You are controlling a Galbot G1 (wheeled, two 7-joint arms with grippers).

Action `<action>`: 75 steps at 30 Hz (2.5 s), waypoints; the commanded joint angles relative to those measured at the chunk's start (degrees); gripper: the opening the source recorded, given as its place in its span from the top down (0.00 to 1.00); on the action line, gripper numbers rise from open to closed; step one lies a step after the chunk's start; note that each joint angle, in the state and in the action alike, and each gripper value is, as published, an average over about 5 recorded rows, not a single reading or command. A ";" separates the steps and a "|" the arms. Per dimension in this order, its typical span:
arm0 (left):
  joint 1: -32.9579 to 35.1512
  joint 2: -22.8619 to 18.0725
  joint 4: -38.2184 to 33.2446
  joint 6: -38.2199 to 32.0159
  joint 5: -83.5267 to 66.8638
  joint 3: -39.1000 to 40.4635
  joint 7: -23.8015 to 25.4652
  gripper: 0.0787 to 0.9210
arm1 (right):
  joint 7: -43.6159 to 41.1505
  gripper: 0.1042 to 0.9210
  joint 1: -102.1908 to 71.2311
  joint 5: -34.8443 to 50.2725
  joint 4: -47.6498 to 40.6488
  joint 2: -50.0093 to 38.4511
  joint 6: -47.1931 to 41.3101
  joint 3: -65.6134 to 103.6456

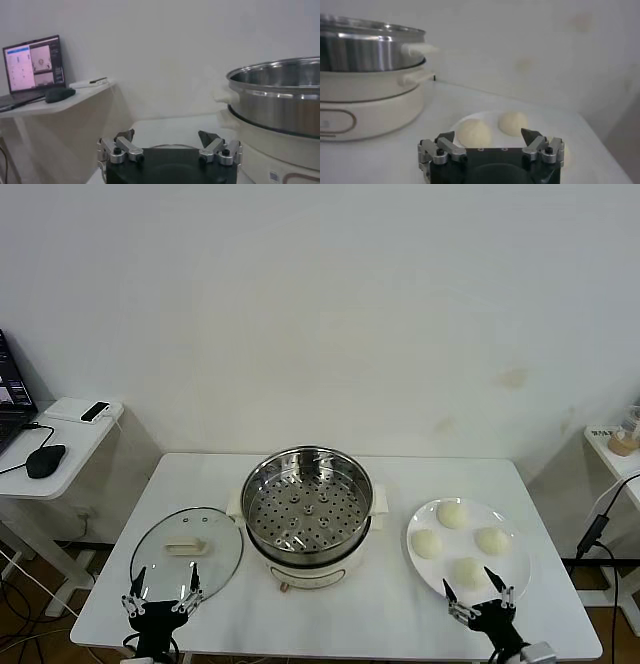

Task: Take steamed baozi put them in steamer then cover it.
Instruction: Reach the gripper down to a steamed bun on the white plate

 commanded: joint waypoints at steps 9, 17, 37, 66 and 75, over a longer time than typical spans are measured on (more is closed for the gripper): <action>-1.50 -0.81 -3.11 8.15 7.80 -2.38 7.00 0.12 | -14.51 0.12 21.11 -19.91 -9.33 -22.27 -12.72 3.22; -2.06 -1.13 -4.62 7.82 9.32 -3.37 8.97 0.12 | -32.12 0.12 40.50 -27.30 -20.09 -35.42 -12.03 -11.00; -3.76 -0.04 -5.54 7.99 8.22 -5.89 10.13 0.12 | -57.36 0.12 92.66 -25.79 -44.55 -29.41 -5.40 -72.72; -3.65 0.06 -6.23 7.54 9.22 -5.78 12.74 0.12 | -49.95 0.12 87.73 -31.30 -55.08 -19.89 -7.75 -69.93; -3.54 0.16 -6.72 7.47 9.24 -5.87 12.64 0.12 | -49.28 0.17 86.85 -31.16 -55.35 -19.24 -8.05 -69.30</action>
